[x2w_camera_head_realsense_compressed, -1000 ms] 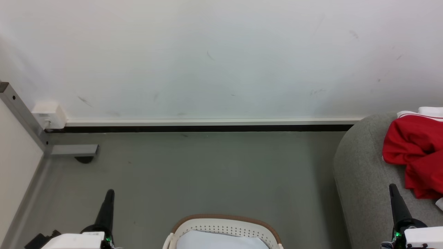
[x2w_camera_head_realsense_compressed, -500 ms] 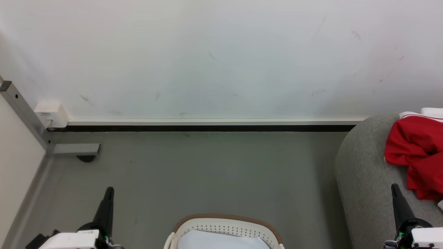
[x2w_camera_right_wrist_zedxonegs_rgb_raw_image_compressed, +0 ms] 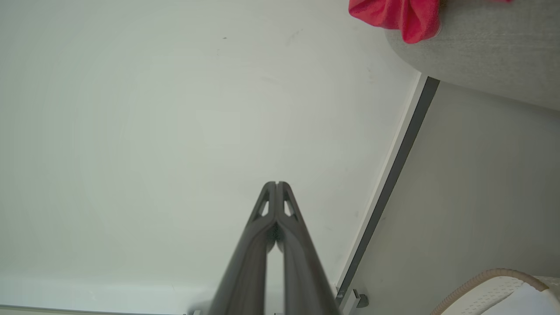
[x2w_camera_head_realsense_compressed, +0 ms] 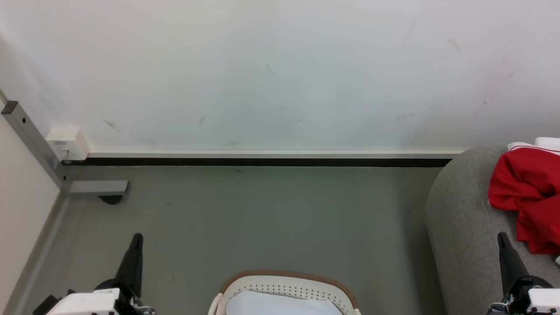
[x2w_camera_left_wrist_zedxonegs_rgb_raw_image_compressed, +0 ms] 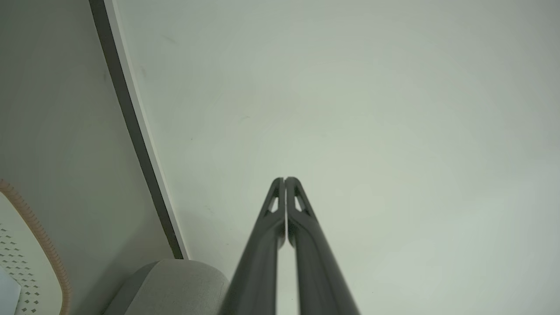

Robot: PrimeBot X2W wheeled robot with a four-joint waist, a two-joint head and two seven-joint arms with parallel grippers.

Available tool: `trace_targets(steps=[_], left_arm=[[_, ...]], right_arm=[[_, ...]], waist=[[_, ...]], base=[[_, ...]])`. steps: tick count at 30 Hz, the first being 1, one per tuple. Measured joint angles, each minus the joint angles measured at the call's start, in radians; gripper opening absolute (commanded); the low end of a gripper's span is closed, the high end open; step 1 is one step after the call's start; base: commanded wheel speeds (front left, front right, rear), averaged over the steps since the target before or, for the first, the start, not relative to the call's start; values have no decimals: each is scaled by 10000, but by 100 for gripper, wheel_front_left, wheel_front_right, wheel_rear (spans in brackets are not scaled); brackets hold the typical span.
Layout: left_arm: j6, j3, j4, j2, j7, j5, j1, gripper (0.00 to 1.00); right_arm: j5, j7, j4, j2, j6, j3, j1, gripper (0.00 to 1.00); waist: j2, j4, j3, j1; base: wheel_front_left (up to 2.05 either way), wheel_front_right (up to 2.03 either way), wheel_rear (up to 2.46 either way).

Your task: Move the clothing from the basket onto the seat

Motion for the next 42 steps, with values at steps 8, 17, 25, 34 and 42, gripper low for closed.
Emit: trace_targets(steps=[8,17,25,34,42], left_arm=[[0,2,-2,0,0,0,-11,0],[0,2,-2,2,0,0,-12,0],[0,2,-4,2,0,-2,-12,0],[0,2,-4,2,0,-2,-13,0],[0,2,-4,2,0,-2,-13,0]], right_arm=[[0,2,-2,6,0,-8,-2,0],[-2,10,-2,10,0,-15,-3,0],[-2,12,-2,13,0,-23,-4,0],[-2,13,-2,19,0,-29,-5,0],[-4,13,-2,23,0,-35,-6,0]], waist=[[-1,0,0,0],[0,0,0,0],[0,0,-1,0],[0,-1,0,0],[-1,-1,0,0]], base=[[0,0,0],[0,0,0],[0,0,0],[0,0,0],[0,0,0]])
